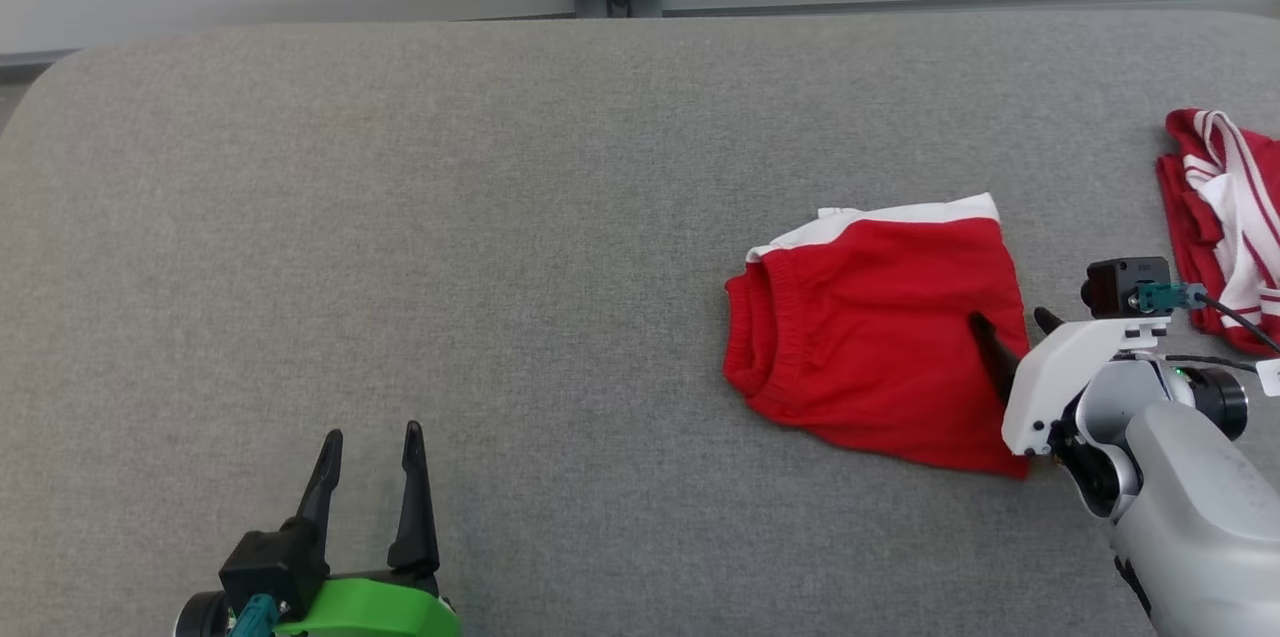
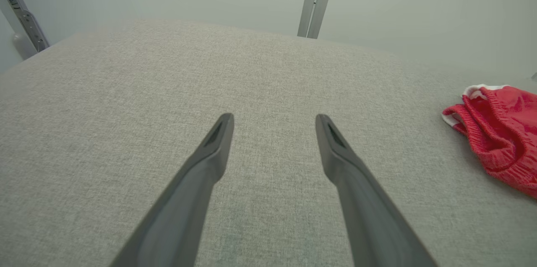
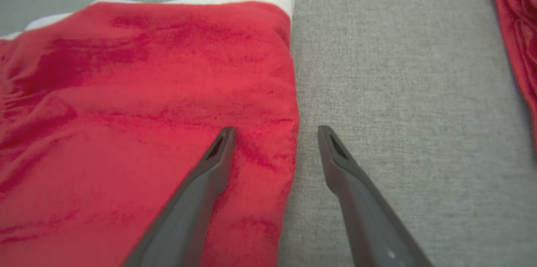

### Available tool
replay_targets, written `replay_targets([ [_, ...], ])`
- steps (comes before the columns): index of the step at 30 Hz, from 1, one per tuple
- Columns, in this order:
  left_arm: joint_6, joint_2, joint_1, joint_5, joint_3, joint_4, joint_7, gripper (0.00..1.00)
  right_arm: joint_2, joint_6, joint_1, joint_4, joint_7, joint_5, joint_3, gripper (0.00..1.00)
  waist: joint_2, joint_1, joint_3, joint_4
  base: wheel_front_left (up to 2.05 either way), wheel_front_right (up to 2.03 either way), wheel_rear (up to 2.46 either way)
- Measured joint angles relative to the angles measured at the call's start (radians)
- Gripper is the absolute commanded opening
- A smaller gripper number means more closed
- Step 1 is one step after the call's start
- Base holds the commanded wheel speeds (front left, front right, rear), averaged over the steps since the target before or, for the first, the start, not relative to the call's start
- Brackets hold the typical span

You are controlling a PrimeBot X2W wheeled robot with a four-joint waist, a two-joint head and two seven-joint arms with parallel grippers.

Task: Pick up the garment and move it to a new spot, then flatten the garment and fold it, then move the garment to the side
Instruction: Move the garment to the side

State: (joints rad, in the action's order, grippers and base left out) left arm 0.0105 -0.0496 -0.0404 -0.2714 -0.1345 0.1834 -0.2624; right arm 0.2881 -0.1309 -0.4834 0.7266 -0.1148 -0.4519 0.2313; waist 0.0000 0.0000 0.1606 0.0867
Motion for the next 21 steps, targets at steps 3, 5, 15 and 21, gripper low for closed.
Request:
replay_targets([
  [3,0.018,0.0,0.013,-0.002,-0.002,0.0,0.0,1.0,-0.025,0.0,-0.026,0.05,-0.03,-0.059,-0.012,1.0,0.0,0.0,0.027,0.025,0.0,0.0,0.0],
  [5,0.025,0.0,0.015,-0.002,-0.002,-0.004,0.0,1.0,-0.032,0.0,-0.049,0.058,-0.044,-0.115,-0.02,0.33,0.0,0.0,0.045,0.037,0.0,0.0,0.0],
  [15,0.041,0.0,0.05,0.007,0.019,-0.043,0.0,1.0,0.143,0.0,-0.196,-0.113,-0.066,-0.207,-0.055,0.0,0.0,0.0,0.106,-0.025,0.0,0.0,0.0],
  [21,0.034,0.0,0.147,0.017,-0.025,-0.048,0.0,1.0,0.298,0.0,-0.298,-0.192,-0.184,-0.191,-0.146,0.0,0.0,0.0,0.191,-0.068,0.0,0.0,0.0],
])
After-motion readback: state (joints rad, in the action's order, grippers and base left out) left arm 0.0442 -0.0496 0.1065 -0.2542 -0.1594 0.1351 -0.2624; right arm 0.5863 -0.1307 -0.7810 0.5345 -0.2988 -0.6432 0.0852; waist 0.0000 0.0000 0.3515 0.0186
